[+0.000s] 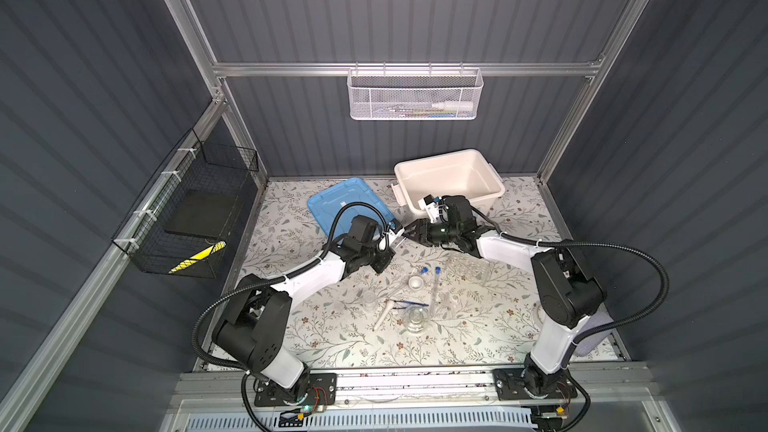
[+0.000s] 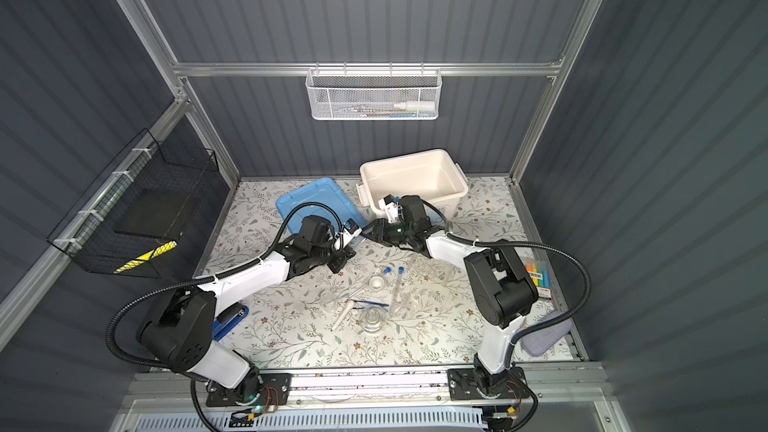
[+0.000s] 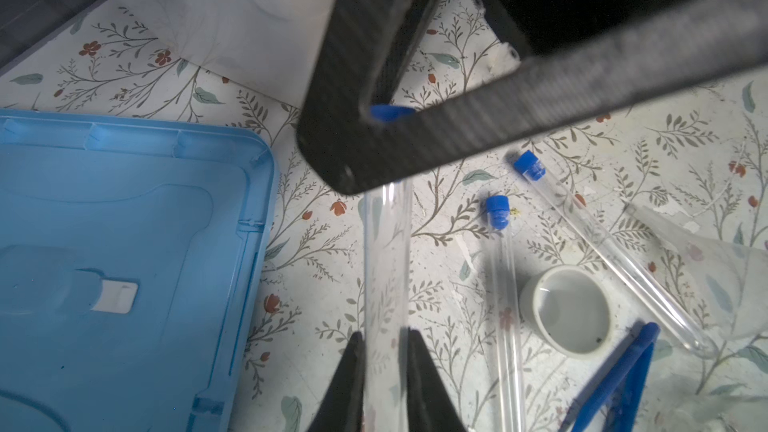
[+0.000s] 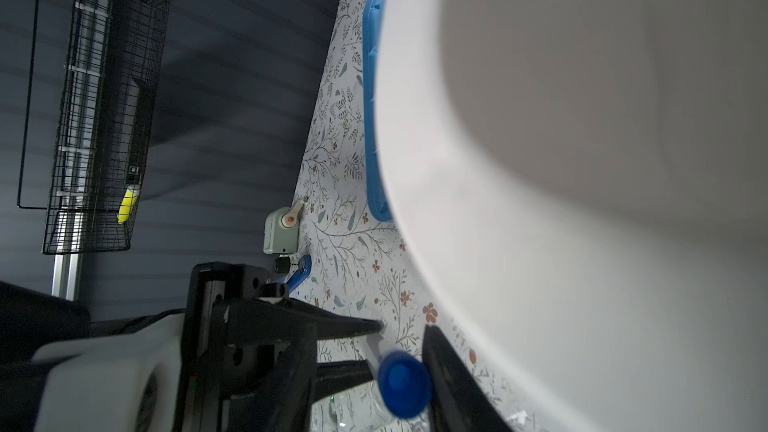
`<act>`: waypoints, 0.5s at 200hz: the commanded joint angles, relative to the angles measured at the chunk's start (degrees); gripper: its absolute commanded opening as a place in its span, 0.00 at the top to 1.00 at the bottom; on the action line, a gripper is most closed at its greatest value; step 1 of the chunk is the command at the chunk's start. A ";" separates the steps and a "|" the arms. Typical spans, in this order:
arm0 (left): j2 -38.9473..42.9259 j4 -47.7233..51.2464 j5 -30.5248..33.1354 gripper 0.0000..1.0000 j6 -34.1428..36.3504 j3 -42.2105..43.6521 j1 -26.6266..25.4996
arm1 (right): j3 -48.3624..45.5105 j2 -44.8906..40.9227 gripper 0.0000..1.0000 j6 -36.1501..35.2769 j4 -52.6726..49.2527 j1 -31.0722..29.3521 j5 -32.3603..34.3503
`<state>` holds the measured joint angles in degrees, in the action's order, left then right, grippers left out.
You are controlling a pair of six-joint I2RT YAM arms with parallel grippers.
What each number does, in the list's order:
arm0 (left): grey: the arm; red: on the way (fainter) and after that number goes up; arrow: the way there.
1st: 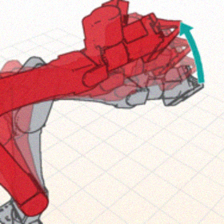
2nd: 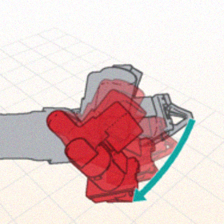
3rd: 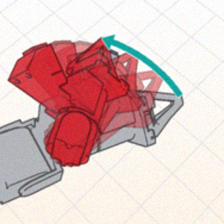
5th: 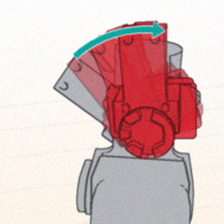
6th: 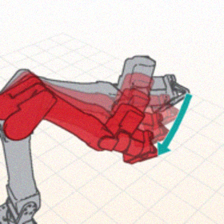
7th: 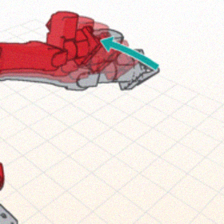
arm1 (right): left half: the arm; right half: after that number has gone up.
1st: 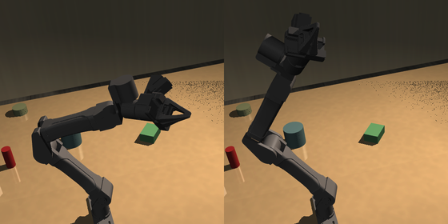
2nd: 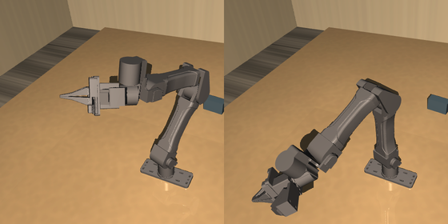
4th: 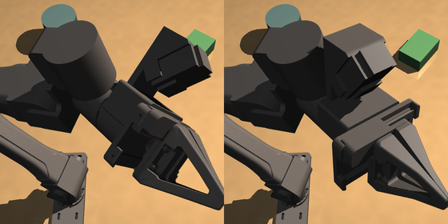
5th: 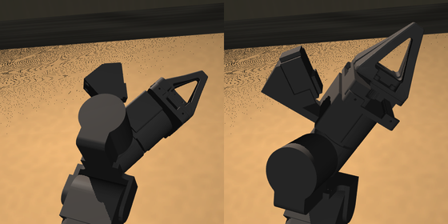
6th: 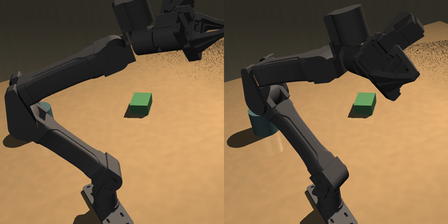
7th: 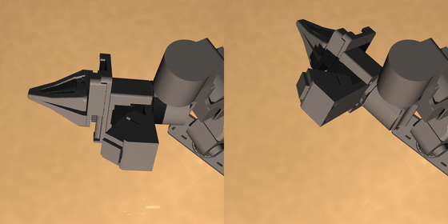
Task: Organize the chemistry lab equipment
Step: 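Grasp the test tube's blue cap end with the right gripper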
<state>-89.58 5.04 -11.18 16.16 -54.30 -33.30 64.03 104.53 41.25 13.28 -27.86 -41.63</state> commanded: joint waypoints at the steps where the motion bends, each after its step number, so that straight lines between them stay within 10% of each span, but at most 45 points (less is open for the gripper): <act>1: 0.36 0.05 0.02 0.81 1.29 0.51 -0.36 | 0.46 2.22 0.58 0.19 -5.06 -0.53 -1.26; 100: -0.58 1.03 0.64 0.81 1.71 -0.23 -0.45 | 1.01 2.10 0.67 -3.11 -9.34 -0.76 0.40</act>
<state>-89.60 5.08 -10.90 16.58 -54.30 -33.34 64.88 104.53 38.50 10.22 -27.97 -41.80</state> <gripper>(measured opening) 0.196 0.351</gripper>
